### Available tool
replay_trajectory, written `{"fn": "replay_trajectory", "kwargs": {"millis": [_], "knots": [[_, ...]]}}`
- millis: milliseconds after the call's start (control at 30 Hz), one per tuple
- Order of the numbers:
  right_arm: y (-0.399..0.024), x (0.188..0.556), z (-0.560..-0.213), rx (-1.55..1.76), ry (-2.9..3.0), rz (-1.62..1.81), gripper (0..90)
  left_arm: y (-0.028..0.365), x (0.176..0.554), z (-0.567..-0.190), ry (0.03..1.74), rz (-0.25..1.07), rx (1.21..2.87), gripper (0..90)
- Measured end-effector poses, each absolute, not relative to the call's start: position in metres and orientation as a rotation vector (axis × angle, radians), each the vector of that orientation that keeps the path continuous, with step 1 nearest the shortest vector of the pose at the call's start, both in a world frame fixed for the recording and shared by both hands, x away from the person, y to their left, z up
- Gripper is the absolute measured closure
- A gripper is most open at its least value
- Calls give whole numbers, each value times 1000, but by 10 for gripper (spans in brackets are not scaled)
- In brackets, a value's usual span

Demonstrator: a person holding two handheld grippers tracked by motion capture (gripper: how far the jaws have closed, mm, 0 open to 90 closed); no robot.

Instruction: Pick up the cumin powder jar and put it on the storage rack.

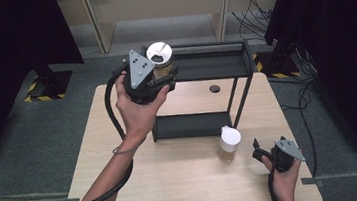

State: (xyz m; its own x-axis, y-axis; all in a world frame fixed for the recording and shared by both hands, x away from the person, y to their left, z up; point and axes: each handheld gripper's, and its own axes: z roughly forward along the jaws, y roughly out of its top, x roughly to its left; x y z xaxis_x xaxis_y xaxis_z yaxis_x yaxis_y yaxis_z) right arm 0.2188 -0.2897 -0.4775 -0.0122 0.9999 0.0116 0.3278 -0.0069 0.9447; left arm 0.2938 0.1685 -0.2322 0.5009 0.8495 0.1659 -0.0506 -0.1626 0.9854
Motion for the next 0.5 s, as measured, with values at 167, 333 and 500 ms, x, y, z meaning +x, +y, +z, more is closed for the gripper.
{"fn": "replay_trajectory", "kwargs": {"millis": [167,333,500], "knots": [[-289,219,-478,1446,1459,1047,26,165,302,-230,739,937,1539,308],[-289,219,-478,1445,1460,1046,26,161,311,-225,755,946,1555,308],[-289,218,-478,1442,1462,1044,26,158,319,-221,781,962,1569,308]]}}
